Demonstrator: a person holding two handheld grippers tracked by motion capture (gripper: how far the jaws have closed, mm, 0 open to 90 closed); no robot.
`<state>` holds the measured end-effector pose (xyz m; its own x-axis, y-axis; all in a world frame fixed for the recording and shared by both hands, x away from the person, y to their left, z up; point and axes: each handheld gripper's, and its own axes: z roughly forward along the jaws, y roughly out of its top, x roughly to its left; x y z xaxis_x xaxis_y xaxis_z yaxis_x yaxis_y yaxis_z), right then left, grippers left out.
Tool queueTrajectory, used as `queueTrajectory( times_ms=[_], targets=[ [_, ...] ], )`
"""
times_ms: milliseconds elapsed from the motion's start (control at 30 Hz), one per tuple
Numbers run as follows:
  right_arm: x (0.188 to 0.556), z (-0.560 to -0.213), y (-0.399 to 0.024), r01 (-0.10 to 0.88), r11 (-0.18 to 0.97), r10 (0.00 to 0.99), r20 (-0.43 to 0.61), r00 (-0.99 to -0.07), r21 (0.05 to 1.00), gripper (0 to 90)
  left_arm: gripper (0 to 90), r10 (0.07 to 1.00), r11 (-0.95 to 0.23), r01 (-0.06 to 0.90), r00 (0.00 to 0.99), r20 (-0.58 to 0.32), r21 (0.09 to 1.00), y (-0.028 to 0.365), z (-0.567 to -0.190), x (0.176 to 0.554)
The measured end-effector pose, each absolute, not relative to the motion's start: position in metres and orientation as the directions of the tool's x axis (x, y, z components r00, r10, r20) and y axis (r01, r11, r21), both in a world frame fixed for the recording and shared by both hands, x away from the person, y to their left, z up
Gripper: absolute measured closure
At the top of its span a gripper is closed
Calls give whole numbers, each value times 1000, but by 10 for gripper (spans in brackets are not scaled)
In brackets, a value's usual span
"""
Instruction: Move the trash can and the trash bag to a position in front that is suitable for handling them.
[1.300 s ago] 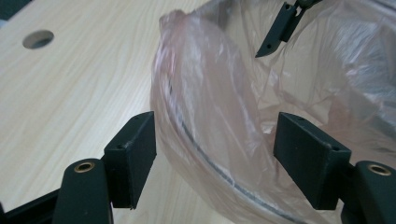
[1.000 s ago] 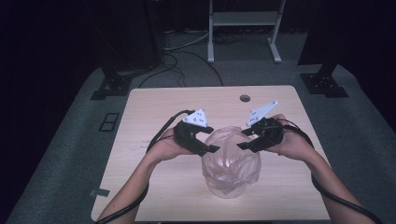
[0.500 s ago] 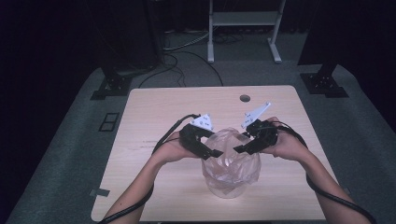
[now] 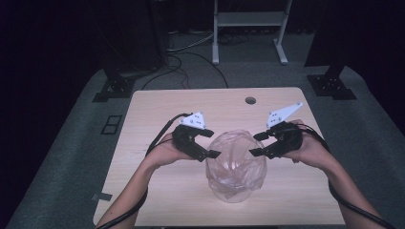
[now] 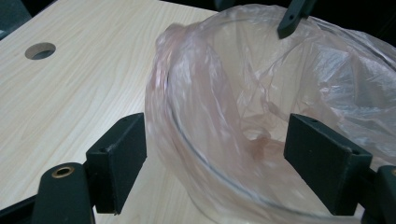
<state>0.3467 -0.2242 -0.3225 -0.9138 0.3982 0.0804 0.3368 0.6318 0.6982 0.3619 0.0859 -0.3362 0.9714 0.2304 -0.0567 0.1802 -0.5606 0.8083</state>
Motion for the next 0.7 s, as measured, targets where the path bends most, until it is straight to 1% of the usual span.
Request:
queueTrajectory(
  times_ms=[100,300,367,567,700],
  targets=[
    [341,-322,-231,331,641,384,84,-919,693,388,199,227,-560,182,972,-61,808,93,-337,358],
    [331,-321,-244,340,633,391,91,-916,696,388,199,221,-563,186,973,-70,805,102,-341,351],
    [328,-323,-245,341,644,388,92,-917,685,395,199,217,-555,187,973,-76,810,104,-341,349],
    [319,-322,-250,328,636,369,98,-924,698,427,198,203,-552,170,977,-66,816,108,-338,342],
    [315,-320,-251,309,657,360,74,-930,687,440,197,196,-557,166,978,-65,814,111,-337,339]
  ],
)
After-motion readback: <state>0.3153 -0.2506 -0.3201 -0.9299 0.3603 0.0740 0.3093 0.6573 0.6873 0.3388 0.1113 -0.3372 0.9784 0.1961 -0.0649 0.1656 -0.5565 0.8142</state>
